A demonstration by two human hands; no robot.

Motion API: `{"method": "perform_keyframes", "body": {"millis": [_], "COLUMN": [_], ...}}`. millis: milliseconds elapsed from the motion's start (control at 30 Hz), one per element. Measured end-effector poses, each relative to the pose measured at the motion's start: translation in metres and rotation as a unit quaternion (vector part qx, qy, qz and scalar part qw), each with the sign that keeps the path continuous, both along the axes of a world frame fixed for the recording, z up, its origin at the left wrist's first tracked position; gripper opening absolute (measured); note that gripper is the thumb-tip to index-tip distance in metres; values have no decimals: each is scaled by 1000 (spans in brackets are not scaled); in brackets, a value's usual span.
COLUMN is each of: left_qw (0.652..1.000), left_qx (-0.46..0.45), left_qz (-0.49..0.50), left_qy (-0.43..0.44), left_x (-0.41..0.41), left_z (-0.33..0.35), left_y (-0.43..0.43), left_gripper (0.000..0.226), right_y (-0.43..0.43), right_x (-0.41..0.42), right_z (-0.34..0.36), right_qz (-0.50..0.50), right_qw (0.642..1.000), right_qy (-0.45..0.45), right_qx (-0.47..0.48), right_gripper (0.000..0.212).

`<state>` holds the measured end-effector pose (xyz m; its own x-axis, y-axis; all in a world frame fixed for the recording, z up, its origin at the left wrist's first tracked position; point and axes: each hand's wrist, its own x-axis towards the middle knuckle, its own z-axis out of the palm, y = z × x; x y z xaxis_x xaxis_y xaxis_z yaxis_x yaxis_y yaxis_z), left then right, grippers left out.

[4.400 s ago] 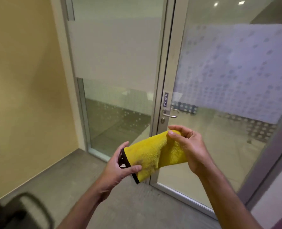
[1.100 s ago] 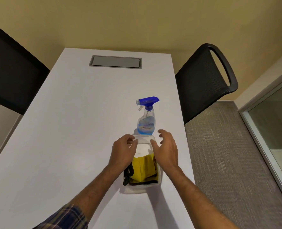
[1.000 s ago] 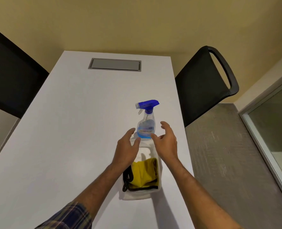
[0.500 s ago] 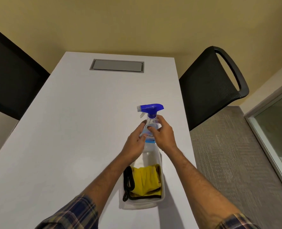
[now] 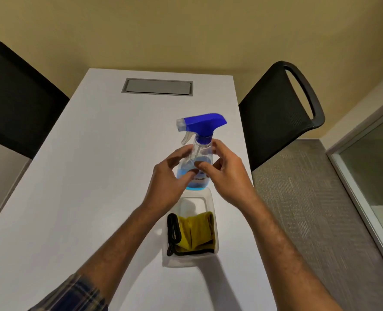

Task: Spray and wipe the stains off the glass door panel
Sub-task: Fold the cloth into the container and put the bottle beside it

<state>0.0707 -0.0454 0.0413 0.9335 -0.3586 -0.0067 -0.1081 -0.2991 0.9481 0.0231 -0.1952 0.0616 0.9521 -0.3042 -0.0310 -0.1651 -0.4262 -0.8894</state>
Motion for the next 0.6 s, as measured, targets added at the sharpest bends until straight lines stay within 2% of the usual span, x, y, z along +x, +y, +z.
{"method": "perform_keyframes", "body": {"millis": [233,400,600], "left_qw": [997,995,990], "left_qx": [47,50,56], "left_qz": [24,36,68], "left_qy": [56,80,113], "left_x": [-14,-19,-24], "left_z": [-52,-81,-103], "left_y": [11,7,2], "left_gripper": [57,56,54], "right_y": [9,11,14], "right_x": [-18,-19,-16], "right_z": [-60,-96,-123], "right_qz": [26,10,3], "right_qw": [999,997,996], "right_qy": [40,72,85], "right_qx": [-4,4,12], "right_gripper": [46,53,53]}}
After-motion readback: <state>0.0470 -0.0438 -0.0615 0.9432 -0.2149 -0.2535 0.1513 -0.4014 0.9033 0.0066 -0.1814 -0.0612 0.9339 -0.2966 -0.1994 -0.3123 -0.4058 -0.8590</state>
